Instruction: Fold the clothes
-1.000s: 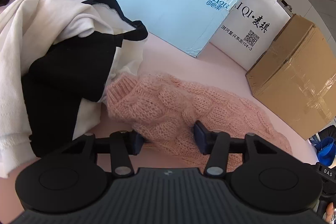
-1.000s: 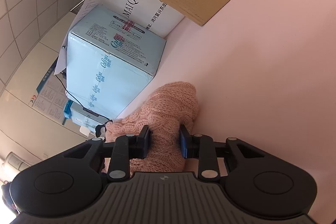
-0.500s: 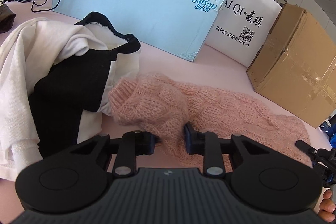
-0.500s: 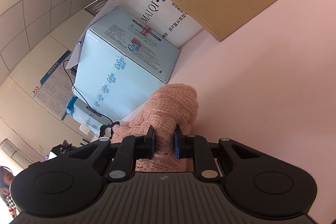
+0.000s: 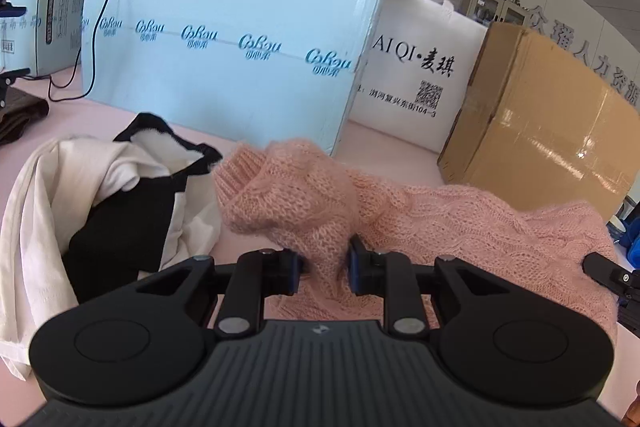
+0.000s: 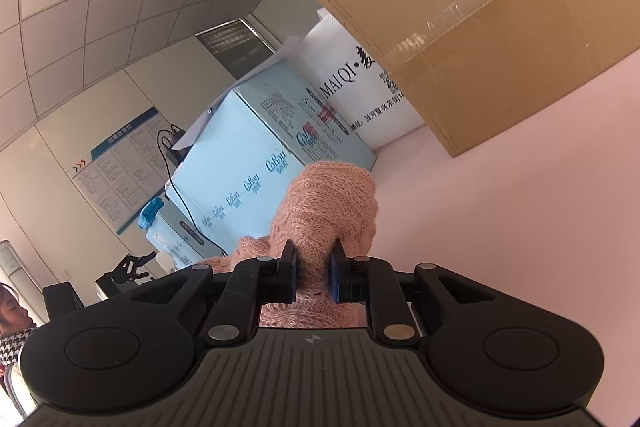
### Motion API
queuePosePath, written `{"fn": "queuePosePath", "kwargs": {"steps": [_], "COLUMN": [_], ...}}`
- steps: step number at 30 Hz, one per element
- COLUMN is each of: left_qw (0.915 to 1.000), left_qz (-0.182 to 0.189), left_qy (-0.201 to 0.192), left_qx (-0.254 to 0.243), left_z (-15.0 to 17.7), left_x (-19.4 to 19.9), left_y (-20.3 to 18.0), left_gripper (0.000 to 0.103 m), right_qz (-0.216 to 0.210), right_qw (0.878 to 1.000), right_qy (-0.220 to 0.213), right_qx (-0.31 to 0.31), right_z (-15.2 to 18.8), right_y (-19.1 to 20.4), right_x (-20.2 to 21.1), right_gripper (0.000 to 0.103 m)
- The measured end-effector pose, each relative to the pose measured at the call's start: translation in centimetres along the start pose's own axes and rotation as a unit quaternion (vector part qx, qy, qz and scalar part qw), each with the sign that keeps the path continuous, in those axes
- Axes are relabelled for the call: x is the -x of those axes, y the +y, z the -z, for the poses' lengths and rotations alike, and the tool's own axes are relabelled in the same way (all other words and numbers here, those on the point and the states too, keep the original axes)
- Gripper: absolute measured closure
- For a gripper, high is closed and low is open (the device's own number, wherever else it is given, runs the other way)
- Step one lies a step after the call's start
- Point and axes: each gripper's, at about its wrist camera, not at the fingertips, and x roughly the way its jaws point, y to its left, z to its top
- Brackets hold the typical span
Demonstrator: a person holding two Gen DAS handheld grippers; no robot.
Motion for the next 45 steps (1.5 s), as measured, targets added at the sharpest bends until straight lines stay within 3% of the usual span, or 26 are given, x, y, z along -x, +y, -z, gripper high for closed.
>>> {"fn": "queuePosePath", "kwargs": {"steps": [6, 17, 29, 35, 38, 41, 43, 45], "left_qw": [0.9980, 0.9907, 0.9767, 0.9701, 0.9674, 0.9680, 0.9680, 0.9670], "left_qz": [0.049, 0.113, 0.155, 0.162, 0.168, 0.157, 0.150, 0.150], "left_qy": [-0.028, -0.010, 0.137, 0.174, 0.184, 0.186, 0.186, 0.190], "left_qx": [-0.028, -0.075, -0.057, -0.049, -0.046, -0.062, -0.076, -0.080], "left_z": [-1.7, -0.9, 2.4, 3.8, 3.8, 3.9, 3.8, 3.8], "left_x": [1.5, 1.2, -7.5, -9.3, -9.6, -9.3, -9.0, -8.7], "left_y": [-3.6, -10.3, -14.5, -14.5, -14.3, -14.4, -14.5, -14.6], "left_gripper": [0.083, 0.083, 0.083, 0.082, 0.071, 0.050, 0.022, 0.018], "right_qz": [0.010, 0.068, 0.130, 0.156, 0.170, 0.191, 0.192, 0.185], "right_qw": [0.999, 0.992, 0.981, 0.976, 0.974, 0.972, 0.972, 0.972], "right_qy": [-0.047, -0.109, -0.123, -0.115, -0.114, -0.103, -0.101, -0.100], "right_qx": [-0.001, 0.010, -0.073, -0.098, -0.096, -0.094, -0.096, -0.100], "right_z": [-1.6, -2.0, 0.0, 1.0, 1.1, 1.3, 1.4, 1.4], "right_y": [0.2, -0.6, -8.0, -11.2, -11.8, -12.5, -12.6, -12.8], "right_x": [4.1, 11.9, 15.2, 15.2, 15.0, 14.7, 14.7, 14.8], "right_gripper": [0.089, 0.089, 0.089, 0.089, 0.089, 0.088, 0.087, 0.085]}}
